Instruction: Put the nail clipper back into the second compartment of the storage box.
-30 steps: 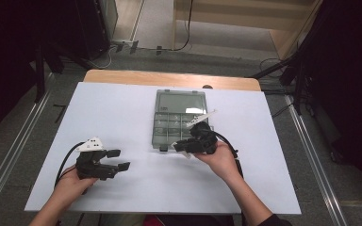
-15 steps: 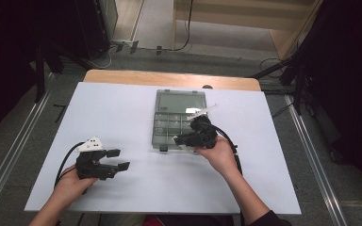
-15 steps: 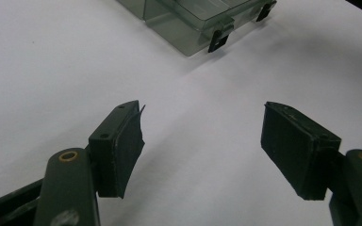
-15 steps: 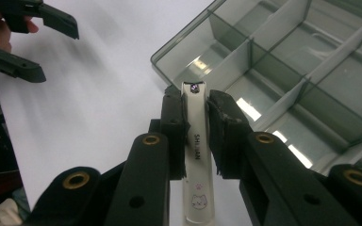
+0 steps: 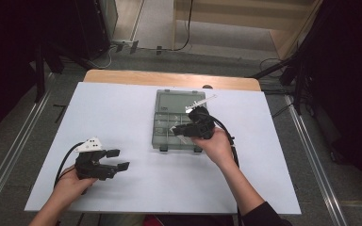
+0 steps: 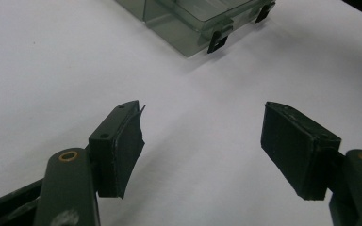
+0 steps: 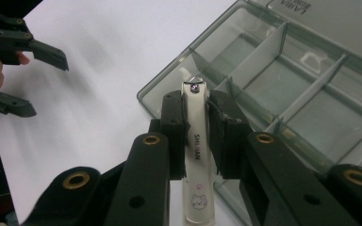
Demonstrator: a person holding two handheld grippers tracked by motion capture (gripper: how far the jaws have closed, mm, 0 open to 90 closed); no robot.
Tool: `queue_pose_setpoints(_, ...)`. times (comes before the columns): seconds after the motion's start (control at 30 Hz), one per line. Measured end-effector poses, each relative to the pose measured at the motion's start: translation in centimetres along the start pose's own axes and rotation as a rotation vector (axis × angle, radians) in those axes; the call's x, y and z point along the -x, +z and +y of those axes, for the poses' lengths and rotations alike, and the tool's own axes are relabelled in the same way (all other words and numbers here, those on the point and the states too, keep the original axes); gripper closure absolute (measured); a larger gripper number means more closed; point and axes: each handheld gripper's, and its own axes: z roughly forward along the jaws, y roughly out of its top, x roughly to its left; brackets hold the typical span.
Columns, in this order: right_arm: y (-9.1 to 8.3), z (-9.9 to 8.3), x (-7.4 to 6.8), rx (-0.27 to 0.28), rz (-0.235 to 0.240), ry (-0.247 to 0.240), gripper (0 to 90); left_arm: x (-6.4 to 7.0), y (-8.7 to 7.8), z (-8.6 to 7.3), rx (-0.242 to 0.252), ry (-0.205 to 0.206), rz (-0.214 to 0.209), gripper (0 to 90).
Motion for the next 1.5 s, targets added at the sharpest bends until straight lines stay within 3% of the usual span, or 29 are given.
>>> queue_pose_setpoints(0.4, 0.8, 1.4, 1.4, 0.008, -0.036, 0.050, 78.5, 0.0, -0.5, -0.4, 0.017, -0.008, 0.018, 29.5)
queue_pose_setpoints(0.77, 1.9, 2.3, 1.8, 0.037, -0.073, 0.049, 78.5, 0.0, -0.8, -0.9, 0.018, -0.017, 0.034, 29.5)
queue_pose_setpoints(1.5, 4.7, 3.1, 3.5, 0.079, -0.121, 0.101, 78.4, 0.1, -1.4, -1.4, 0.024, -0.030, 0.046, 29.5)
